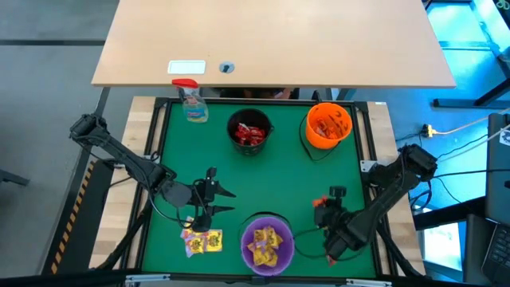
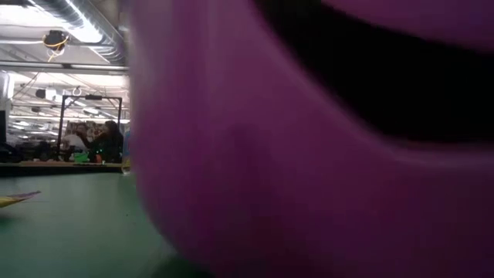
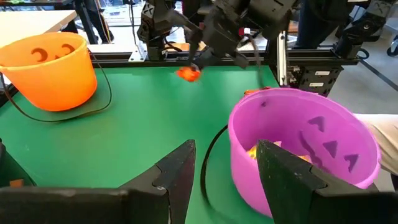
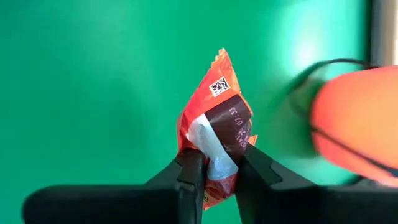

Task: Sort candy
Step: Put the orange chocolate into the orange bucket

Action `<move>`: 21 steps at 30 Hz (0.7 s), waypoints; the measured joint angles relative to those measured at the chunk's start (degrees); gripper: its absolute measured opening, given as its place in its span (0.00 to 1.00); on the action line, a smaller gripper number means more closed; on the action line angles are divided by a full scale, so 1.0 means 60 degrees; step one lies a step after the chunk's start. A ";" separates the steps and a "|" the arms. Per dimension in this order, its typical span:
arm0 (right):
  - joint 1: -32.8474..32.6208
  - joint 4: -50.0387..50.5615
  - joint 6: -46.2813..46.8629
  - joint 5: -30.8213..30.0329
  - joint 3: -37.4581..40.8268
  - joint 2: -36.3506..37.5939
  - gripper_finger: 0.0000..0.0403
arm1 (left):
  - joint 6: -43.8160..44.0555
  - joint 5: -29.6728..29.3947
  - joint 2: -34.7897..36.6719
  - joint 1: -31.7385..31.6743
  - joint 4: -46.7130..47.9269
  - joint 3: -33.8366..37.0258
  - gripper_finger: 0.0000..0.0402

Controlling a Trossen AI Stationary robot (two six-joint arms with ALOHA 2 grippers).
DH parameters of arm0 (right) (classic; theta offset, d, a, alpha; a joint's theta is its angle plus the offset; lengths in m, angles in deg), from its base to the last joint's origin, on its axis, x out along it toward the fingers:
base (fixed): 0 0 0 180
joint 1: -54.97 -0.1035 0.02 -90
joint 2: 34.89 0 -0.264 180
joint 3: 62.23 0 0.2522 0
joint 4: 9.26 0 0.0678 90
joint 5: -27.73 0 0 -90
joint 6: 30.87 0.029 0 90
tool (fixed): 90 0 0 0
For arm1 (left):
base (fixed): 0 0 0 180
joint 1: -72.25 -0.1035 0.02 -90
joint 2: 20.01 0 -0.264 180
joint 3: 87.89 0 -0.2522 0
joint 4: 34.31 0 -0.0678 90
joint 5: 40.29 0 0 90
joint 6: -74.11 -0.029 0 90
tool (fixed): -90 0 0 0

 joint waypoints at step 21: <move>0.2445 0.2040 -0.0241 -0.3932 -0.0275 0.4137 0.16 | -0.0033 0.0025 0.0000 -0.0002 -0.0033 0.0000 0.40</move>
